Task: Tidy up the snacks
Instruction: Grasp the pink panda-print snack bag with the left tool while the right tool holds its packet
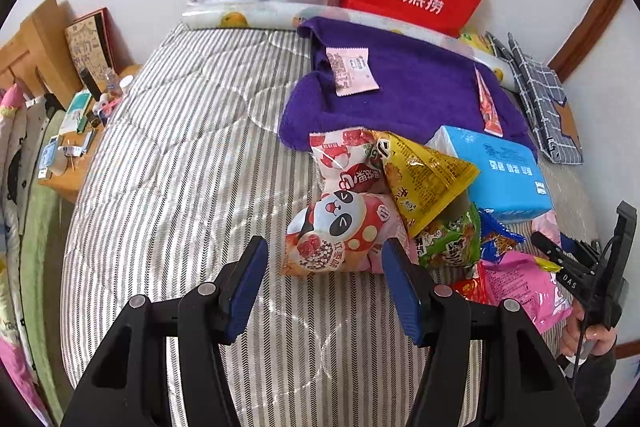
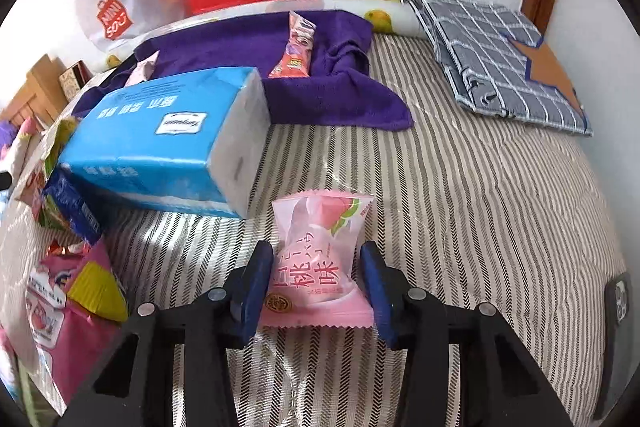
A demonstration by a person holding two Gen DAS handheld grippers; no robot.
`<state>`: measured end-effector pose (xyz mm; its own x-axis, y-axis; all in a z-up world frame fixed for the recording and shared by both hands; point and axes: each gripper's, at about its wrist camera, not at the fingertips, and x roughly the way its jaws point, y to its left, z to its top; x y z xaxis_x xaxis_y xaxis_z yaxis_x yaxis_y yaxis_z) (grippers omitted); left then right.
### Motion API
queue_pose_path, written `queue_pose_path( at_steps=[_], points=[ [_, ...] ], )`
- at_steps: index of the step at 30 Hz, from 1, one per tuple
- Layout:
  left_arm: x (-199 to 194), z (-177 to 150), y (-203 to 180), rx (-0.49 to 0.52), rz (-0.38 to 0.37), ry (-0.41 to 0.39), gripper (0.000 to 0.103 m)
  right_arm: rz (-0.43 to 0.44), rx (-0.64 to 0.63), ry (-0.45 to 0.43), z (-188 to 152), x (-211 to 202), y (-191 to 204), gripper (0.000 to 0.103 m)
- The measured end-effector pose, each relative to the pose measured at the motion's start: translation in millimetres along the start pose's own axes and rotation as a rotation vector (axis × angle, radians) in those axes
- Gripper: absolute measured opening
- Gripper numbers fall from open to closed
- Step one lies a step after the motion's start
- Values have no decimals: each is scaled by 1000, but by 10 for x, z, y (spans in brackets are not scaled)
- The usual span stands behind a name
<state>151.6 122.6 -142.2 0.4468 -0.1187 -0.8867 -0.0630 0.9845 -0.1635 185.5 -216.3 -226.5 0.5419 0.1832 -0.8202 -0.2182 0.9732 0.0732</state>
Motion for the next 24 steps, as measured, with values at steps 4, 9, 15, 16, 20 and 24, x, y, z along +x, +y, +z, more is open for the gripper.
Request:
queue_pose_path(
  at_steps=[4,9,15,16,20,24],
  points=[
    [26,-25,-28,14,-18,-5,60,0,19,-42,-68,-19,-20,43],
    [174,-9,-137,40,-9,6,60,-29,9,-54,-76,-15,31,43],
    [377,53,-173,35,-17,-7,66,-11,24,-55,-83,-18,-1,44],
    [432,64,-191,50,-14,-7,73,-12,23,-55,-83,-17,-1,44],
    [587,52,-259,101,24,-13,82,-17,20,-54,-86,-16,11,44],
    [623,28,-277,134,52,-41,82,-17,20,-54,-84,-15,14,44]
  ],
)
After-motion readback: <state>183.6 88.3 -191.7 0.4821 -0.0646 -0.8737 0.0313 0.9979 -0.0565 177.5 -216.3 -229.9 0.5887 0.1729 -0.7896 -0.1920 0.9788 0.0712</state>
